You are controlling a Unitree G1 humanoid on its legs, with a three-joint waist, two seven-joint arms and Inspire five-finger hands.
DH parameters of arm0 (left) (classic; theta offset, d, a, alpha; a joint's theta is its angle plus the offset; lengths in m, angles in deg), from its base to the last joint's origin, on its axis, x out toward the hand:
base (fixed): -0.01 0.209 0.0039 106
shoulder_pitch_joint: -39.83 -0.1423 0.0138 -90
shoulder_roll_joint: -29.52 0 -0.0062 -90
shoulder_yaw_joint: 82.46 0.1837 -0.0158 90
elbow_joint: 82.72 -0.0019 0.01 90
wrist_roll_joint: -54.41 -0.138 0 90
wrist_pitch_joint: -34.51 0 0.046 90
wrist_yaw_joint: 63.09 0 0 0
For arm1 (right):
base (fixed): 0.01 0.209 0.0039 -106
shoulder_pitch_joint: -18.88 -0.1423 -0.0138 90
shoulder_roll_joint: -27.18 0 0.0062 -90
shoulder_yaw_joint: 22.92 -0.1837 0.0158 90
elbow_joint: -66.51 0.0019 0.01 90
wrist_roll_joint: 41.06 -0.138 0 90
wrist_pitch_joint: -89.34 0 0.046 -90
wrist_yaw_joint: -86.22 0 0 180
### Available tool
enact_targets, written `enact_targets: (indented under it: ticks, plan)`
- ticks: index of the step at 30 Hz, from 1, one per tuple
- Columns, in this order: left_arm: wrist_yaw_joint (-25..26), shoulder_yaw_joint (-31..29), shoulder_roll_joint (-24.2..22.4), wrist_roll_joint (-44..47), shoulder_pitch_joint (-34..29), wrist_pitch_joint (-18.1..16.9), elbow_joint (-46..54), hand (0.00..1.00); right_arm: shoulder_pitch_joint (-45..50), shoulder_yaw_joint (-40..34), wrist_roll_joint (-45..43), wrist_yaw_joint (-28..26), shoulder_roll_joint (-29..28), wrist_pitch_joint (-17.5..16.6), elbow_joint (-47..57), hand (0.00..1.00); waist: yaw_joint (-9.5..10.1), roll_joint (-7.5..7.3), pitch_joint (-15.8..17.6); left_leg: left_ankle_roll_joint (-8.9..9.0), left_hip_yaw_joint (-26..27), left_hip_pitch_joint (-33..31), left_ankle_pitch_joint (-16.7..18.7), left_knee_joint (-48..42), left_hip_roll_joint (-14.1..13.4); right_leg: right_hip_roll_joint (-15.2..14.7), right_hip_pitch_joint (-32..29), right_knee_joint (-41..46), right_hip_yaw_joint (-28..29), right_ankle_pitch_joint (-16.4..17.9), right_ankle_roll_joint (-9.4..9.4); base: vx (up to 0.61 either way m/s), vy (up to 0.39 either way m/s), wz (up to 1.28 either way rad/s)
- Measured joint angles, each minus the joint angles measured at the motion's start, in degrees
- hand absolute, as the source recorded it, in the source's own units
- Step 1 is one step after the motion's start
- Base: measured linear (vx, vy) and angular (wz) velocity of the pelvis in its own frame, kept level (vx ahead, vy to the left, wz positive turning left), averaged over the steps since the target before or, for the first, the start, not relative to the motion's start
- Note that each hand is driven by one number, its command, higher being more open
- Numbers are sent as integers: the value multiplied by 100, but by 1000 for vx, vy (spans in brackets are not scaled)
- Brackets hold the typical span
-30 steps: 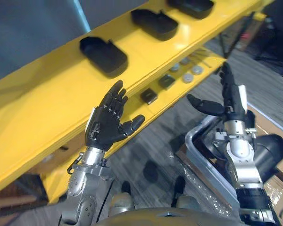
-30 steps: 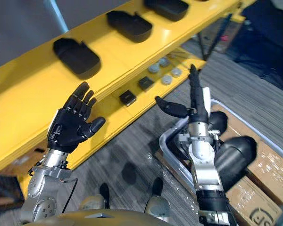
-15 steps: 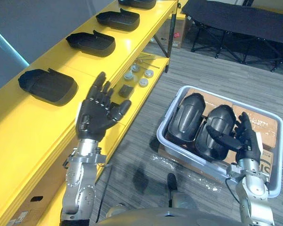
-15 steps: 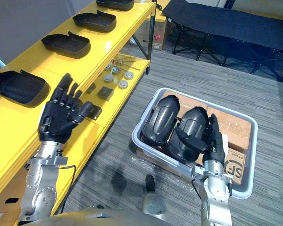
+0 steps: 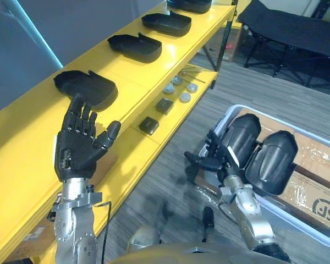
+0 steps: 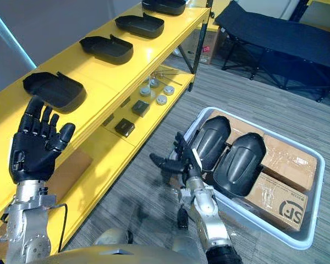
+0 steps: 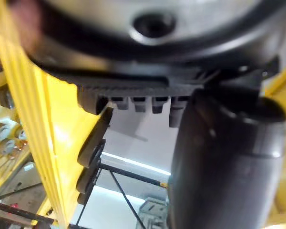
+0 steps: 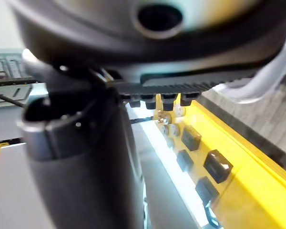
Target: Walk over and take three plastic housings, then place them on the shelf
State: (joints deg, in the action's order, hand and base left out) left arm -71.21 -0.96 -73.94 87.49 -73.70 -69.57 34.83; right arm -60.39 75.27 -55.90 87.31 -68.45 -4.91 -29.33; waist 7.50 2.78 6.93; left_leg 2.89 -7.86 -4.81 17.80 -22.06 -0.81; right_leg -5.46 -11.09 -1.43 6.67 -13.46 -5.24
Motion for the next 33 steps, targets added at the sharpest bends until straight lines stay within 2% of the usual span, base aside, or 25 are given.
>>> enact_targets:
  ticks: [1, 4, 5, 6, 7, 8, 9, 10, 12, 13, 14, 15, 16, 17, 18, 19, 20, 23, 24, 25, 26, 27, 28, 29, 33]
  plan:
    - [-1, 56, 25, 1, -2, -57, 53, 100, 96, -39, 3, 6, -1, -25, 1, 100, -15, -31, 21, -6, 30, 2, 4, -18, 21, -3, -50, 66, 44, 0, 0, -48, 111, -40]
    - [69, 105, 152, 57, -80, -316, 129, 100, 415, -308, -157, -80, -147, -296, 50, 100, -165, -318, 200, -148, 351, 5, 141, -307, 193, -52, -205, 218, 294, -12, -15, -120, 101, -75]
    - [131, 13, 210, 68, -130, -319, 112, 100, 411, -397, -260, -110, -247, -393, 109, 100, -194, -420, 262, -201, 470, -18, 141, -367, 243, -81, -250, 110, 342, 179, 161, -238, 88, -116]
    - [112, -57, 151, 182, -200, -317, 98, 100, 303, -440, -360, -119, -235, -487, 113, 100, -187, -283, 264, -289, 701, -90, 69, -324, 13, -138, -411, 167, -278, 792, 706, -255, 62, -124]
    - [51, -124, 80, 358, -205, -315, 115, 100, 197, -422, -330, -117, -223, -535, 121, 100, -164, -198, 284, -290, 895, -170, 19, -319, -141, -161, -634, 507, -529, 834, 694, -253, 39, -112]
    - [-35, -271, -11, 604, -141, -312, 113, 100, -48, -324, -128, -94, -223, -585, 115, 100, -143, -172, 286, -261, 1057, -268, -102, -299, -291, -279, -1099, 1707, -834, 883, 751, -177, 19, -72]
    - [-64, -319, -40, 716, -109, -293, 105, 100, -161, -216, -25, -64, -227, -586, 106, 100, -139, -154, 297, -252, 1104, -275, -162, -257, -335, -396, -1210, 2255, -905, 922, 800, -203, 30, -61]
    - [-94, -321, -128, 872, -97, -263, 101, 100, -354, 75, 164, -20, -227, -586, 73, 100, -130, -39, 344, -212, 1177, -212, -212, -237, -484, -636, -1173, 3029, -1011, 1006, 877, -175, 4, -48]
    - [-224, -294, -159, 1078, -138, -234, 83, 100, -750, 669, 359, -5, -245, -579, -121, 100, 36, 25, 331, -109, 1413, -124, -255, -192, -759, -1066, -962, 3684, -1118, 1198, 943, -180, -82, -72]
    - [-296, -219, -138, 1261, -126, -235, 71, 100, -953, 949, 531, -8, -303, -565, -200, 100, 72, 20, 327, 41, 1456, -182, -301, -175, -877, -1250, -828, 3729, -1110, 1194, 933, -155, -217, -61]
    - [-353, -86, -100, 1422, -107, -238, 43, 100, -1011, 1036, 568, -9, -394, -555, -232, 100, 73, 7, 320, 180, 1457, -261, -299, -191, -967, -1307, -703, 3625, -1048, 1150, 787, -120, -243, -37]
    - [-401, 30, -62, 1478, -100, -239, 12, 100, -1016, 1057, 567, -10, -454, -533, -234, 100, 72, -19, 312, 271, 1450, -297, -316, -201, -1006, -1342, -583, 3488, -1023, 1138, 485, -90, -324, -22]
    - [-485, 355, 49, 1646, -98, -249, -108, 100, -963, 1059, 566, -18, -500, -460, -237, 100, 46, -122, 259, 434, 1451, -348, -348, -199, -1080, -1390, -257, 3016, -1060, 1192, -325, -50, -407, -21]
    - [-517, 658, 133, 1682, -83, -248, -225, 100, -898, 1034, 568, -61, -453, -399, -237, 100, -3, -276, 186, 605, 1462, -414, -386, -194, -1107, -1439, -30, 2557, -1222, 1526, -718, -25, -443, -23]
    - [-520, 811, 191, 1683, -44, -248, -314, 100, -878, 1014, 566, -75, -376, -382, -237, 100, -27, -385, 127, 683, 1478, -450, -405, -203, -1150, -1419, 55, 2406, -1310, 1838, -784, -1, -509, -29]
    - [-518, 1079, 179, 1703, 87, -239, -534, 100, -841, 883, 534, -153, -189, -376, -235, 100, -83, -400, 117, 818, 1477, -540, -463, -238, -1224, -1308, 95, 2269, -1455, 2301, -775, 9, -470, -13]
    - [-470, 1500, 59, 1812, 263, -141, -901, 100, -735, 635, 506, -195, 118, -346, -243, 100, -238, -126, 148, 825, 1174, -630, -621, -176, -1417, -1073, 22, 2464, -1611, 2357, -629, 6, -523, -1]
    - [-450, 2155, 48, 1838, 328, 43, -1140, 100, -415, 77, 170, -310, 563, -336, -293, 100, -500, -74, 163, 483, 891, -610, -1038, 37, -1498, -888, 33, 2493, -1733, 2450, -430, 6, -315, 3]
    - [-502, 2452, 51, 1801, 332, 46, -1137, 100, -288, -238, 6, -283, 777, -352, -294, 100, -522, -62, 158, 595, 865, -665, -999, 27, -1472, -835, 52, 2328, -1736, 2373, -277, -1, -168, -16]
    - [-517, 2522, 53, 1798, 341, 45, -1134, 100, -282, -319, 9, -260, 838, -356, -294, 100, -519, -52, 160, 684, 841, -666, -941, 41, -1372, -811, 58, 2244, -1724, 2322, -253, -10, -56, -25]
    - [-506, 2601, 65, 1796, 370, 45, -1134, 100, -288, -372, 6, -171, 922, -398, -294, 100, -516, -32, 165, 731, 843, -662, -856, 163, -1127, -789, 71, 2107, -1680, 2218, -226, -13, 1, -11]
    - [-506, 2608, 101, 1804, 388, 35, -1134, 100, -306, -367, 7, -107, 926, -419, -294, 100, -502, 21, 132, 670, 861, -621, -829, 374, -997, -800, 70, 2045, -1694, 2158, -245, -16, 5, -3]
    - [-507, 2609, 114, 1806, 409, 16, -1134, 100, -337, -341, 13, -52, 918, -421, -302, 100, -452, 6, 141, 696, 815, -541, -851, 505, -952, -822, 57, 2025, -1694, 2134, -269, -31, 23, 3]
    - [-509, 2613, 151, 1810, 402, -60, -1134, 100, -502, -267, 33, 9, 905, -422, -396, 100, -392, -61, 183, 632, 846, -444, -967, 683, -827, -881, 37, 2011, -1632, 2082, -300, 0, 0, 0]
    - [-525, 2620, 383, 1806, 349, -73, -1138, 100, -1585, 49, 280, 464, 581, -482, -1266, 100, -113, -65, 203, 498, 980, -483, -1060, 694, -562, -1093, 126, 1514, -1565, 1639, -442, -76, 114, -9]
